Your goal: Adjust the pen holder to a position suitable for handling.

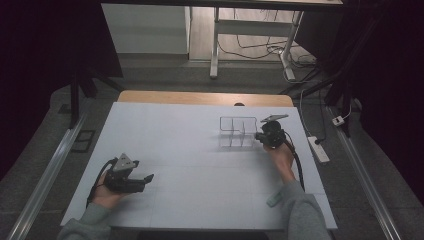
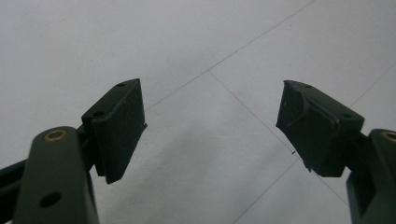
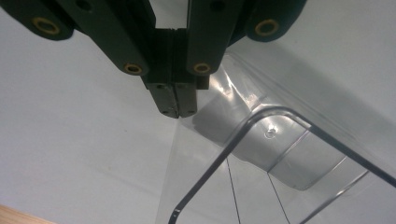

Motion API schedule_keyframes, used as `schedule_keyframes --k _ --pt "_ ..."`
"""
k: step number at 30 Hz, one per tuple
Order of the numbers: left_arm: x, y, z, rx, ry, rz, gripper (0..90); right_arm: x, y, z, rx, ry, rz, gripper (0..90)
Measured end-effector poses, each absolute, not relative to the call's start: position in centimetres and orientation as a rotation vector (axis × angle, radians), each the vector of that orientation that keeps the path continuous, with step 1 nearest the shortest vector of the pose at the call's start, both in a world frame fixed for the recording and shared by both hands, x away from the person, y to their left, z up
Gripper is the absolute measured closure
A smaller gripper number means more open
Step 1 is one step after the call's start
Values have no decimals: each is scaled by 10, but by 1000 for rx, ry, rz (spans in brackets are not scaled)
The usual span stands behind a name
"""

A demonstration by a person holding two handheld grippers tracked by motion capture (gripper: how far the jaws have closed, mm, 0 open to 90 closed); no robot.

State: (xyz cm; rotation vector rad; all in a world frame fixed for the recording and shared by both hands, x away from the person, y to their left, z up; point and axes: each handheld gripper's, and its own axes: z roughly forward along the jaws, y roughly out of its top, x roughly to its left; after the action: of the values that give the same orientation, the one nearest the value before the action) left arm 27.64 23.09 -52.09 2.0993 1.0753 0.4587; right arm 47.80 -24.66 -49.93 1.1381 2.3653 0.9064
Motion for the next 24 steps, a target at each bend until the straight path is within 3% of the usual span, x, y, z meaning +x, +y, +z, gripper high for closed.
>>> schedule_keyframes --k 24 --pt "276 230 -521 2107 1068 457 229 476 -212 -501 1079 2432 913 894"
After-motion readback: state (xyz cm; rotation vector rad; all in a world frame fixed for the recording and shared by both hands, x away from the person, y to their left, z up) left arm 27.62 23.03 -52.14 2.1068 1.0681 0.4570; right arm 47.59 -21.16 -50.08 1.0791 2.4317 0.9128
